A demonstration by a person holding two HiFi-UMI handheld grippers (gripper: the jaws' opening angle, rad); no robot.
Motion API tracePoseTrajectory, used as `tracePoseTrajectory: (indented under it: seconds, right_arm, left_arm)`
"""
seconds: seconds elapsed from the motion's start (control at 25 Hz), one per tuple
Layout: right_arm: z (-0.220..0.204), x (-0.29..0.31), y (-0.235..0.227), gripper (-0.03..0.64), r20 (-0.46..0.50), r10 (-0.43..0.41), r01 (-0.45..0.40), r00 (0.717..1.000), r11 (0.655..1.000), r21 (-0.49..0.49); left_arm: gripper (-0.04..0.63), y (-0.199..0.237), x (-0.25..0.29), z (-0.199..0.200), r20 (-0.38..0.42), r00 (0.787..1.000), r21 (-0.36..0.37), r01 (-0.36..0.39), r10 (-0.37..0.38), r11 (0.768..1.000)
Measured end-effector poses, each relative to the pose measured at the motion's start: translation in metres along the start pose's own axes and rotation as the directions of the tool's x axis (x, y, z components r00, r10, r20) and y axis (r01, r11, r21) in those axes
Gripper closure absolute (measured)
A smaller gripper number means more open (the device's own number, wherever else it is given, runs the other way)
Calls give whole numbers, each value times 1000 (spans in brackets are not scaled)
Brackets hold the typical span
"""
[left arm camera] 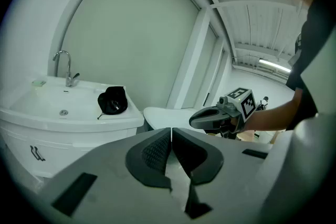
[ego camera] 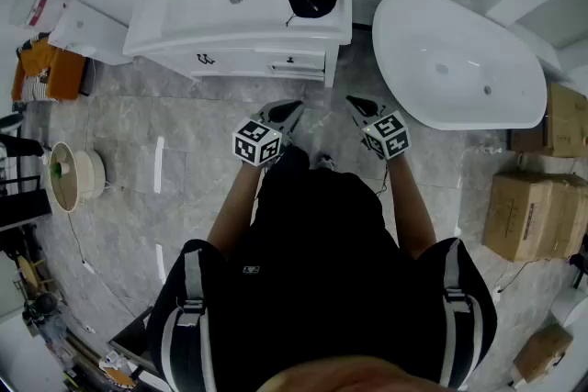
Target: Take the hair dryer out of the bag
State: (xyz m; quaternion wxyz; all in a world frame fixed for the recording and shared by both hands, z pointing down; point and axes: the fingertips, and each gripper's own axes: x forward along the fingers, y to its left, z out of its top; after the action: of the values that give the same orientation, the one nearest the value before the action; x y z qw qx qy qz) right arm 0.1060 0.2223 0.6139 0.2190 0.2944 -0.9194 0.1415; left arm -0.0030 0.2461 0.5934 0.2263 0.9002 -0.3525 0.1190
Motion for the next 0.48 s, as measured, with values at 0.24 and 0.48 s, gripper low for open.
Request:
tracePoseTrajectory:
  seconds: [0.24, 0.48]
  right_arm:
    - [-2, 3, 0, 557, -3, 11, -11, 1000, 1000, -4]
    - [-7, 0, -8, 557, -18, 11, -11, 1000, 1000, -9]
  left_arm:
    - [576, 3, 2, -1, 3, 1000, -16, -11, 11, 1000]
    - [577, 0, 12, 1, 5, 1000, -15, -8, 8, 1000]
